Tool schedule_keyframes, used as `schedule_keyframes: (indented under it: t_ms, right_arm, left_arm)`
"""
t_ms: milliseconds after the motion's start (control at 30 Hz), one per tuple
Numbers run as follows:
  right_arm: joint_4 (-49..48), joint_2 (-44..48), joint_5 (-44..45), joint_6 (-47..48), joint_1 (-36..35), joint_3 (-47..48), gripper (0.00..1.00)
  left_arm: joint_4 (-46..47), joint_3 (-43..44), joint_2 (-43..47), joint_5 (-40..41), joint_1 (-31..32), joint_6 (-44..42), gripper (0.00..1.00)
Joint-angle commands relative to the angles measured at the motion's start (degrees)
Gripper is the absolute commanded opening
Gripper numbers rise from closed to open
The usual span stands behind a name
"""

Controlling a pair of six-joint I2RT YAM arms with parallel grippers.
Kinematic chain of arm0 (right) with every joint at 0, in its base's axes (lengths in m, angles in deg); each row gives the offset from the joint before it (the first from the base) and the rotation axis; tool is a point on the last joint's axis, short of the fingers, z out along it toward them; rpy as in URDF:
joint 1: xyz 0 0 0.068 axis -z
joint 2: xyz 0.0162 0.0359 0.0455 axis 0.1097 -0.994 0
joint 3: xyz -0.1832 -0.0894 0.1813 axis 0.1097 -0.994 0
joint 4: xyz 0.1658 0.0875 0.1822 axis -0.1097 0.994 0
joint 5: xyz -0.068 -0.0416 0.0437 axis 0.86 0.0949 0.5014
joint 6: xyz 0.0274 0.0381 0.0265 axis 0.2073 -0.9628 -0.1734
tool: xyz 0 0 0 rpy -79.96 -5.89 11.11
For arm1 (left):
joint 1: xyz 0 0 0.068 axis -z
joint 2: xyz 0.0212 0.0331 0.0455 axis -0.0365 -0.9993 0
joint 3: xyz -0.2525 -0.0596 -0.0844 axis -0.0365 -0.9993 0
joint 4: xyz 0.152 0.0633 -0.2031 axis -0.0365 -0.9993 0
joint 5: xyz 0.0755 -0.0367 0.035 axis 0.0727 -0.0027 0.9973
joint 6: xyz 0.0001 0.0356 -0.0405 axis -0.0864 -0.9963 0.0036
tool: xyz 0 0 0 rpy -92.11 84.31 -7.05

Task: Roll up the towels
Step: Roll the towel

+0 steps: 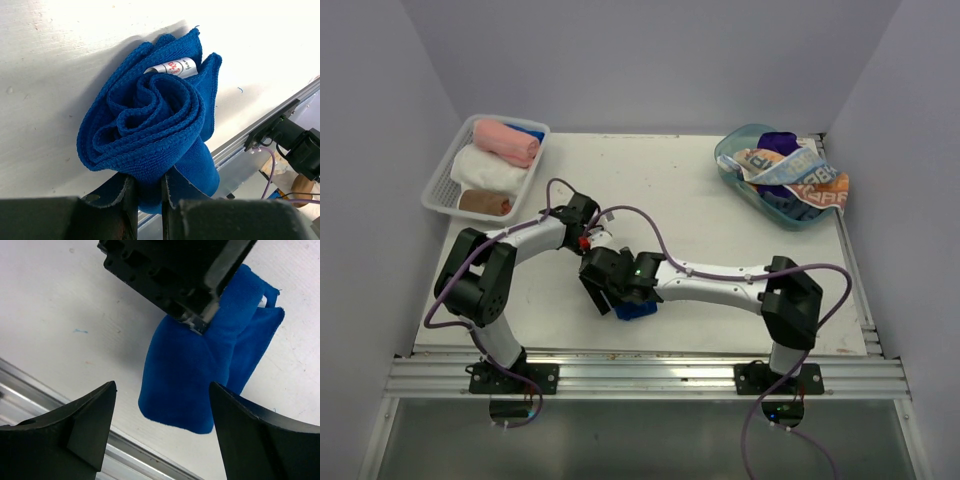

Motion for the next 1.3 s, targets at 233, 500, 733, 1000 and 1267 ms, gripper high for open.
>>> schedule_keyframes:
  t_ms: [233,500,733,1000,1267]
  right_arm:
    - [5.4,-11.7,9.1,-4.3,-2.2,4.4,0.6]
    - [-1.6,-3.2,6.7,-5.1,-0.4,-4.2,0.0]
    - [-20.2,7.8,-5.4,-6.3,6.2,-19.0,0.0]
    - [-38.7,12.6,-21.5,-14.3,12.1,-33.7,0.0]
    - [-62.6,10.3,-32.8,-26.0,16.3,-44.2,0.0]
  left_arm:
    - [-1.7,-0.6,1.0,2.1,0.3,0.9,0.09]
    - [-2.5,1.2,3.7,1.9,0.0,1.2,0.52]
    - [-3.1,3.0,8.0,0.7,-1.9,1.7,0.77]
    - [0.7,-0.4,8.5,-2.3,-2.1,2.9,0.77]
    - [7.2,-5.3,7.7,-6.0,-0.9,4.6,0.76]
